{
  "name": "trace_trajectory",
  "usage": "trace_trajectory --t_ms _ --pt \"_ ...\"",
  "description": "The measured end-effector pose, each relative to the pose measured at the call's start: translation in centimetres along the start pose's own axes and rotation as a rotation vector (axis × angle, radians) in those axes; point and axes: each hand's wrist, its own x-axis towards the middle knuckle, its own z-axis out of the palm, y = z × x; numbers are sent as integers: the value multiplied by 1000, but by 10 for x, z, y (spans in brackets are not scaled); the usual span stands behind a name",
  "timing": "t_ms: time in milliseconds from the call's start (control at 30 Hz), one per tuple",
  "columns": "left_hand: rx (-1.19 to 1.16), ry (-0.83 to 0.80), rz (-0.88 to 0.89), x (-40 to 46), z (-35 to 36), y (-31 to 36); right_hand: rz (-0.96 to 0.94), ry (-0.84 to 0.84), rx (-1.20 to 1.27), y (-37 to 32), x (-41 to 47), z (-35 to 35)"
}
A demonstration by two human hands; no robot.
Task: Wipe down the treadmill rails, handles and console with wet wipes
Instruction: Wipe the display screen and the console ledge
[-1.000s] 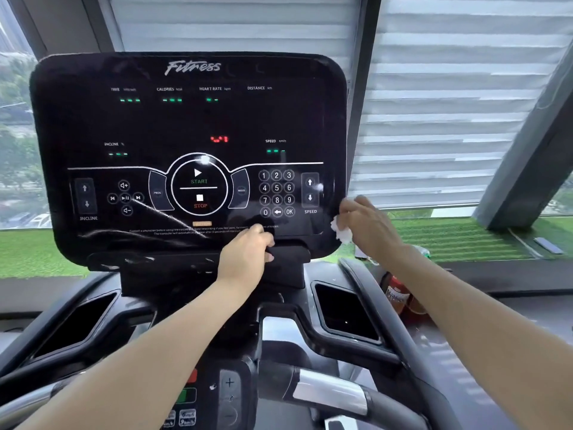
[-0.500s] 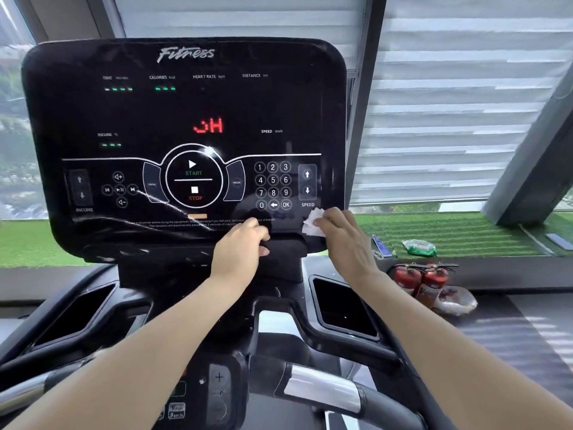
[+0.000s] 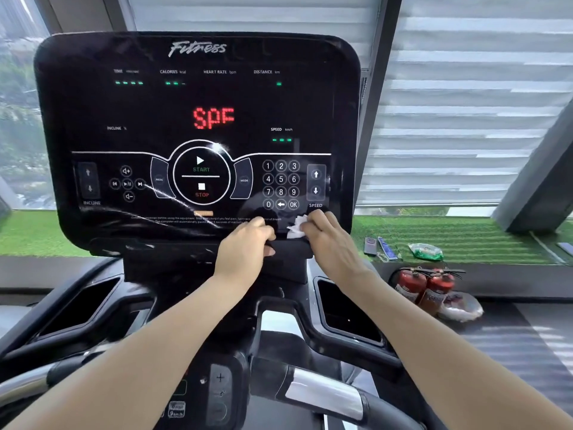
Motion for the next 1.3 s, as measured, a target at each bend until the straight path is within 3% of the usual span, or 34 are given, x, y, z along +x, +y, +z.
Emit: trace_trajectory --t_ms 133,567,800,967,1133,1300 --pt "-8 -11 -11 1 1 -1 -18 -29 -28 17 -7 -9" --pt "0 -25 -21 3 2 -1 120 170 -29 46 73 -50" --pt "1 -23 -20 2 2 1 202 187 8 41 71 -47" --pt "-16 -14 -28 1 2 2 153 87 43 30 20 -27" --pt "-26 -28 -39 1 2 2 152 -139 59 16 -22 -20" --pt "-29 -35 -50 3 3 0 336 26 177 17 -9 -27"
